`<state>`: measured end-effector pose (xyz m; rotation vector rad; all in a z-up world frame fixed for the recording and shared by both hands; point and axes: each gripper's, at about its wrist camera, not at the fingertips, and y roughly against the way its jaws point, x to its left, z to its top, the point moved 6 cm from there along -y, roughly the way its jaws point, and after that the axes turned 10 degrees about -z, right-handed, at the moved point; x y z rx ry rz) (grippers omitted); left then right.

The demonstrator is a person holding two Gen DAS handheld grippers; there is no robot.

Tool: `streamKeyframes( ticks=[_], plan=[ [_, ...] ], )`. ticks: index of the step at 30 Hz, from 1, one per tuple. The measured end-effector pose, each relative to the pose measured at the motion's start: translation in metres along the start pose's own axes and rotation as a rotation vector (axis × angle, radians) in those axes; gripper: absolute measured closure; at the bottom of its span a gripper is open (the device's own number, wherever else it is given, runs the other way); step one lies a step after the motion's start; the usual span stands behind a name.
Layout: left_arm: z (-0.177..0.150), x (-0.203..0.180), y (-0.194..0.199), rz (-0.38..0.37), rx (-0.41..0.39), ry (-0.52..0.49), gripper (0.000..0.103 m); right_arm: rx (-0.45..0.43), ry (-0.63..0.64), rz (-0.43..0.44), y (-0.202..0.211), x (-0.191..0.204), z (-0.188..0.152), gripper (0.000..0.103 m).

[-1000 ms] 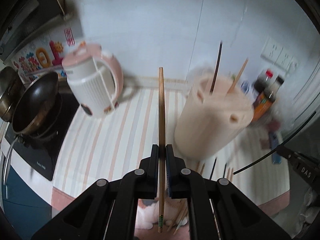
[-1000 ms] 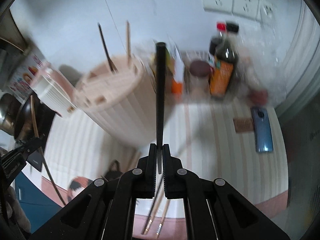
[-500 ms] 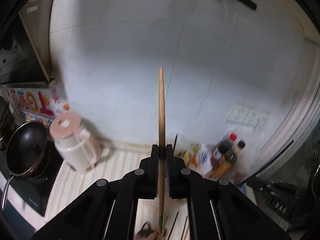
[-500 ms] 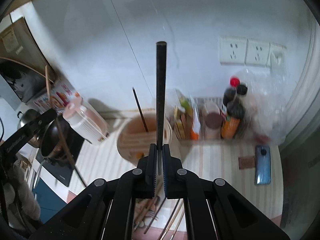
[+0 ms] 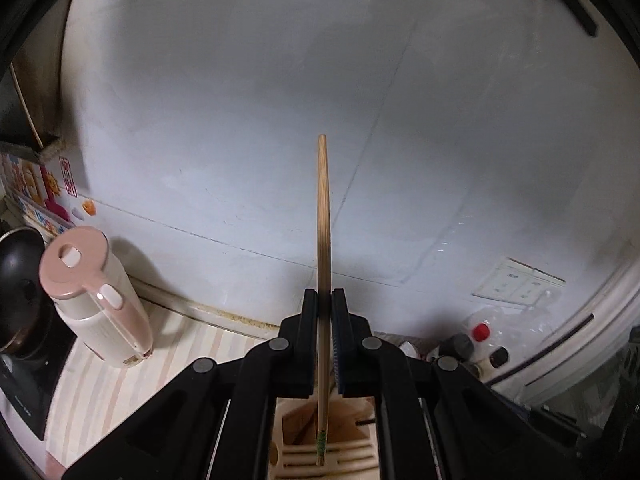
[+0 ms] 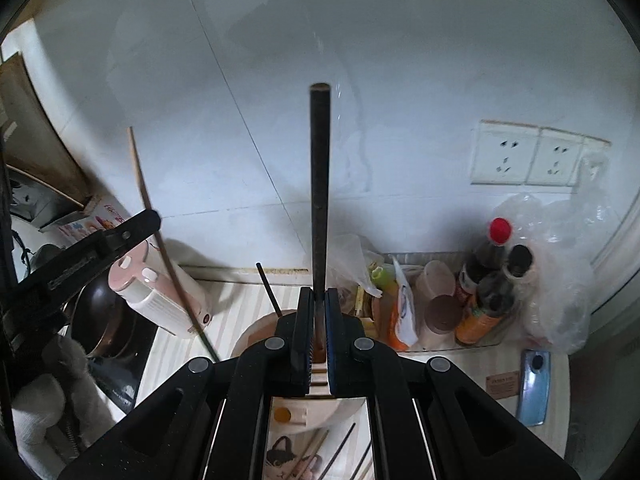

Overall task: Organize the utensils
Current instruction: 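Lift both chopsticks upright and carry them over the beige holder, then drop both chopsticks into the holder and open both tools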

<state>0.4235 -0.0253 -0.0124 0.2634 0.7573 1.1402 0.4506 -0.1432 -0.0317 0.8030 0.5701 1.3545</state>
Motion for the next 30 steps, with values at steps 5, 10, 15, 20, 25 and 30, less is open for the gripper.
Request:
streamKeyframes(
  ticks=[5,10,15,20,25,30],
  plan=[
    [-0.010,0.010,-0.027,0.015,0.057,-0.003,0.099,0.057,0.012,0.000,-0.029,0.006,-0.002,0.098],
    [-0.017,0.014,-0.041,0.029,0.090,-0.034,0.099,0.117,0.043,0.004,-0.051,0.008,-0.008,0.097],
    [-0.018,0.013,-0.049,0.026,0.096,-0.053,0.099,0.158,0.058,-0.002,-0.067,0.006,-0.018,0.097],
    [-0.026,0.012,-0.053,-0.001,0.161,-0.058,0.098,0.163,0.044,-0.012,-0.073,0.002,-0.021,0.097],
    [-0.043,0.012,-0.027,0.054,0.251,-0.056,0.071,0.217,0.050,0.003,-0.071,0.001,-0.028,0.078],
    [-0.064,0.020,0.015,0.186,0.187,-0.118,0.028,0.148,0.046,-0.038,-0.048,-0.006,-0.037,0.036]
  ],
)
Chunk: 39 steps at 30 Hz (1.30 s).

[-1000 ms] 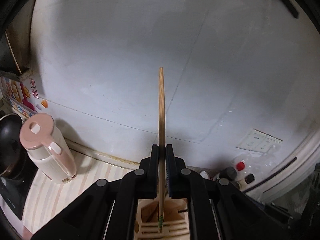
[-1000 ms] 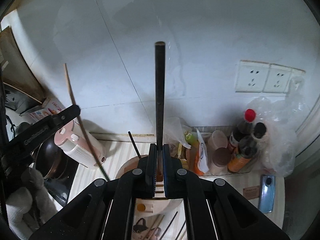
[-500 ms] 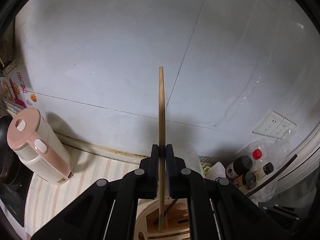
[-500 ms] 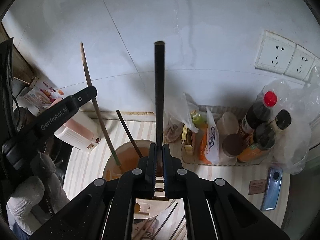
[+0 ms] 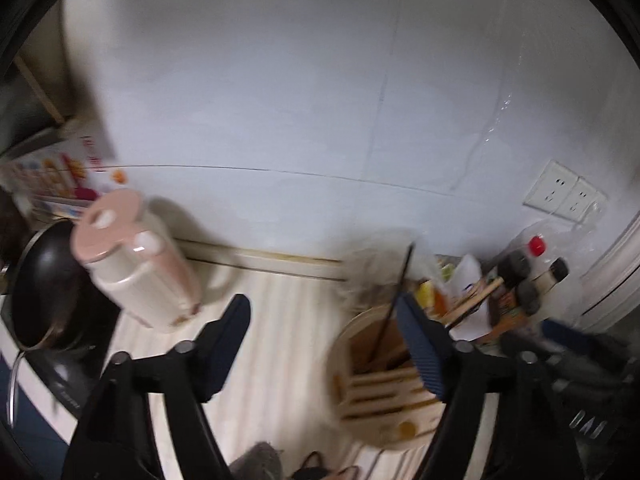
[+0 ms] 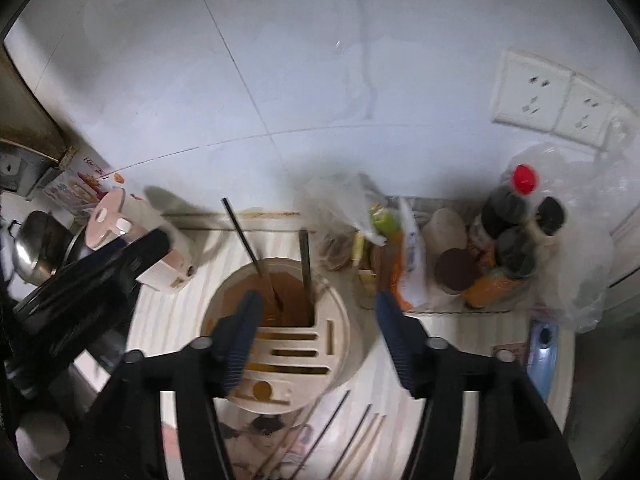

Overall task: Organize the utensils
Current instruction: 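Drop both chopsticks into the holder and open both tools, then grasp a light chopstick with the left tool while the right tool grasps another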

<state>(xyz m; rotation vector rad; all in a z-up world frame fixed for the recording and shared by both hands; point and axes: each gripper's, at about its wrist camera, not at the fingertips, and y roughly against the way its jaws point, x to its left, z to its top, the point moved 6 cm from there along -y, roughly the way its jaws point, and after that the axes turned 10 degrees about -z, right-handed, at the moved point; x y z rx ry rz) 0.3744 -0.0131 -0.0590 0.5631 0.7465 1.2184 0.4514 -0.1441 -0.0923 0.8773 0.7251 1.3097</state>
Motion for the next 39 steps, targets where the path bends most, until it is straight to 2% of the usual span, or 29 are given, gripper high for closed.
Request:
streamKeyframes(
  ticks=[1,2,3,4,6,11,15,18,21,23,24,25,26,27,30,34,36,37,38,39],
  plan=[
    [-0.006,0.003,0.004,0.016,-0.001,0.004,0.024,-0.017,-0.005,-0.026,0.004,-0.003,-0.006,0.030],
    [-0.012,0.007,0.008,0.028,0.004,0.010,0.010,-0.027,-0.005,-0.041,0.007,-0.004,-0.010,0.026],
    [-0.016,0.010,0.011,0.031,0.004,0.011,0.001,-0.044,-0.003,-0.071,0.010,-0.006,-0.015,0.014],
    [-0.021,0.012,0.016,0.036,-0.008,0.011,0.000,-0.059,-0.003,-0.090,0.013,-0.007,-0.017,0.007],
    [-0.028,0.016,0.025,0.056,-0.025,0.001,0.000,-0.102,-0.009,-0.129,0.023,-0.010,-0.027,0.007],
    [-0.051,0.021,0.042,0.053,-0.030,-0.005,0.000,-0.135,-0.047,-0.157,0.038,-0.018,-0.052,0.004],
    [-0.085,0.024,0.035,0.089,0.010,-0.039,0.000,-0.101,-0.074,-0.122,0.032,-0.021,-0.087,0.004],
    [-0.128,0.028,0.009,0.153,0.109,-0.105,0.000,-0.013,-0.089,-0.121,0.003,-0.027,-0.129,0.004],
    [-0.178,0.030,-0.027,0.178,0.222,-0.181,0.000,0.075,-0.109,-0.142,-0.028,-0.036,-0.168,0.005],
    [-0.212,0.030,-0.054,0.168,0.320,-0.216,0.001,0.157,-0.154,-0.118,-0.055,-0.045,-0.201,0.016],
    [-0.228,0.029,-0.068,0.155,0.373,-0.230,0.003,0.180,-0.169,-0.097,-0.064,-0.046,-0.210,0.032],
    [-0.241,0.028,-0.078,0.143,0.412,-0.241,0.010,0.219,-0.189,-0.071,-0.076,-0.048,-0.223,0.048],
    [-0.255,0.027,-0.089,0.127,0.458,-0.251,0.020,0.271,-0.212,-0.050,-0.089,-0.051,-0.238,0.054],
    [-0.265,0.025,-0.098,0.114,0.491,-0.255,0.022,0.307,-0.220,-0.036,-0.100,-0.052,-0.251,0.062],
    [-0.289,0.017,-0.123,0.065,0.580,-0.265,0.027,0.361,-0.216,-0.038,-0.120,-0.054,-0.278,0.073],
    [-0.301,0.008,-0.140,0.040,0.622,-0.302,0.043,0.425,-0.222,-0.043,-0.137,-0.054,-0.301,0.073],
    [-0.298,0.005,-0.142,0.016,0.618,-0.294,0.057,0.444,-0.210,-0.051,-0.143,-0.050,-0.308,0.073],
    [-0.297,0.004,-0.142,-0.011,0.622,-0.277,0.076,0.457,-0.205,-0.053,-0.148,-0.048,-0.308,0.073],
    [-0.297,0.003,-0.142,-0.035,0.625,-0.253,0.091,0.468,-0.200,-0.053,-0.152,-0.046,-0.311,0.073],
    [-0.298,0.004,-0.142,-0.041,0.623,-0.236,0.094,0.476,-0.195,-0.054,-0.154,-0.044,-0.311,0.073]
  ],
)
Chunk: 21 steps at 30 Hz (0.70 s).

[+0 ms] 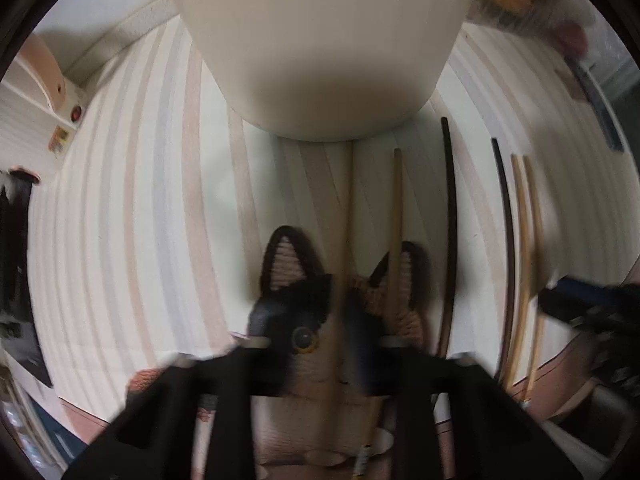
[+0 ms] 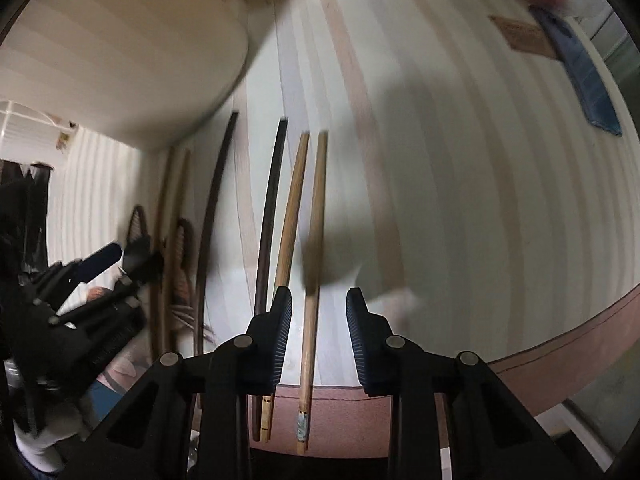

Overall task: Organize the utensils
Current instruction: 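Grasp a light chopstick with the left tool while the right tool grasps another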

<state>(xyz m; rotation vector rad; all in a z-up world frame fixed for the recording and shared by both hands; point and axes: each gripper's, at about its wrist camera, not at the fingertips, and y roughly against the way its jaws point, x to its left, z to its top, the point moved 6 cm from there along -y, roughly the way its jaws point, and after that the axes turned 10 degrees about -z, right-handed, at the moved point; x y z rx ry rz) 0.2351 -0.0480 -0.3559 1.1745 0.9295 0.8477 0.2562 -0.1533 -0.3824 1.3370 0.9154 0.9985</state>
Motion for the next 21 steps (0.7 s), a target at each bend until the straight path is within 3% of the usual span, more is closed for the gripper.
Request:
streamKeyframes(
  ticks=[3,6,11,15,18,21],
  plan=[
    [-0.003,0.005,0.001,0.008,-0.014,0.030,0.096,-0.007,0.036,-0.046,-0.005,0.009,0.001,0.073],
    [-0.010,0.020,0.005,0.026,-0.017,0.094,0.098,-0.009,0.064,-0.092,-0.001,0.010,0.002,0.096],
    [-0.042,0.062,0.014,0.006,0.000,0.297,0.098,-0.005,0.103,-0.170,0.010,-0.007,-0.003,0.096],
    [-0.067,0.080,0.017,-0.071,0.027,0.424,0.098,0.019,0.108,-0.176,0.015,-0.023,-0.006,0.096],
    [-0.077,0.081,0.017,-0.110,0.044,0.447,0.098,0.050,0.149,-0.154,0.018,-0.020,-0.010,0.096],
    [-0.080,0.076,0.016,-0.096,0.058,0.392,0.095,0.075,0.222,-0.142,0.021,-0.003,-0.016,0.096]
  ],
)
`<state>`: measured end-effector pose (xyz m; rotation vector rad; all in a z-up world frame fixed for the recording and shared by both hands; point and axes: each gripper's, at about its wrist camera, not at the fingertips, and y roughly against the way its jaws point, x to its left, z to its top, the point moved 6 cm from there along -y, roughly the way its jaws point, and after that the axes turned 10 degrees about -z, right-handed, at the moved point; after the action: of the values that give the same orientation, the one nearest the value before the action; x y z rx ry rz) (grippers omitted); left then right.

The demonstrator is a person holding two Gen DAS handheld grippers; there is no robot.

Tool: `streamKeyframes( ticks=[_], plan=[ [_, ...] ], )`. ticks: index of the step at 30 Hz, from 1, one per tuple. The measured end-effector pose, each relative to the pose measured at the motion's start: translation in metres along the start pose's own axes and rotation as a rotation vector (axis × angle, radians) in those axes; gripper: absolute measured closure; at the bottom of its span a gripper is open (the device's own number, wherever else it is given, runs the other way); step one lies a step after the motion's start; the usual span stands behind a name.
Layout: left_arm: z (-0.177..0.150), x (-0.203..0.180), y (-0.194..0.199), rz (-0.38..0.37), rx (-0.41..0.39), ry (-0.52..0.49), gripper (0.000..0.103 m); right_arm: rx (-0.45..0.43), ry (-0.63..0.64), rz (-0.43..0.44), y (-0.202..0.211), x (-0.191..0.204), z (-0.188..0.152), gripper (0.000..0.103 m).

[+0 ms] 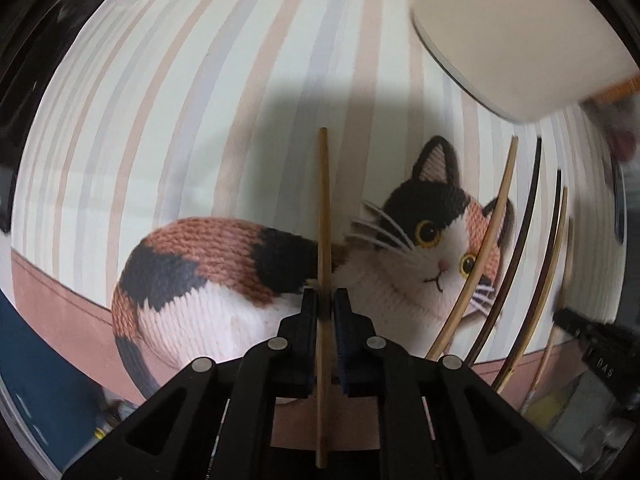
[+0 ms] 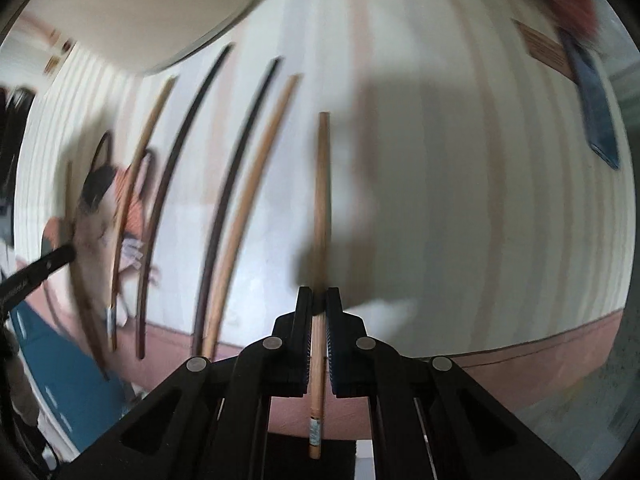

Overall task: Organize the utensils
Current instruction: 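Grasp a light chopstick with the left tool while the right tool grasps another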

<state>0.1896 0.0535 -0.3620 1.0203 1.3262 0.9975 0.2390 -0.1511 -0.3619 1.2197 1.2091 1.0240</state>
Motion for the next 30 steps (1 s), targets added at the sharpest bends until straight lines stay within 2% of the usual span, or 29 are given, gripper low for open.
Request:
streamKeyframes(
  ticks=[5,7,13,14,16,19,23,30],
  plan=[
    [-0.001,-0.017,-0.005,0.071,0.015,-0.086,0.093,0.030,0.047,-0.050,0.006,0.018,0.001,0.095],
    [0.013,-0.036,-0.003,0.086,0.013,-0.086,0.093,0.033,0.054,-0.053,0.006,0.022,0.000,0.095],
    [0.010,-0.040,-0.006,0.085,0.015,-0.074,0.093,0.050,0.053,-0.061,0.005,0.027,-0.008,0.095],
    [0.011,-0.041,-0.005,0.085,0.015,-0.072,0.093,0.053,0.054,-0.063,0.005,0.018,-0.001,0.095],
    [0.011,-0.032,0.003,0.083,0.013,-0.068,0.093,0.055,0.057,-0.070,-0.003,0.032,0.009,0.095],
    [0.020,-0.033,-0.002,0.083,0.011,-0.068,0.093,0.057,0.053,-0.070,-0.001,0.029,0.006,0.095],
    [0.014,-0.031,-0.003,0.085,0.012,-0.074,0.093,0.064,0.045,-0.065,0.003,0.021,0.000,0.095],
    [0.014,-0.033,-0.003,0.081,-0.007,-0.058,0.094,0.065,0.037,-0.062,-0.011,0.018,0.012,0.095]
  ],
)
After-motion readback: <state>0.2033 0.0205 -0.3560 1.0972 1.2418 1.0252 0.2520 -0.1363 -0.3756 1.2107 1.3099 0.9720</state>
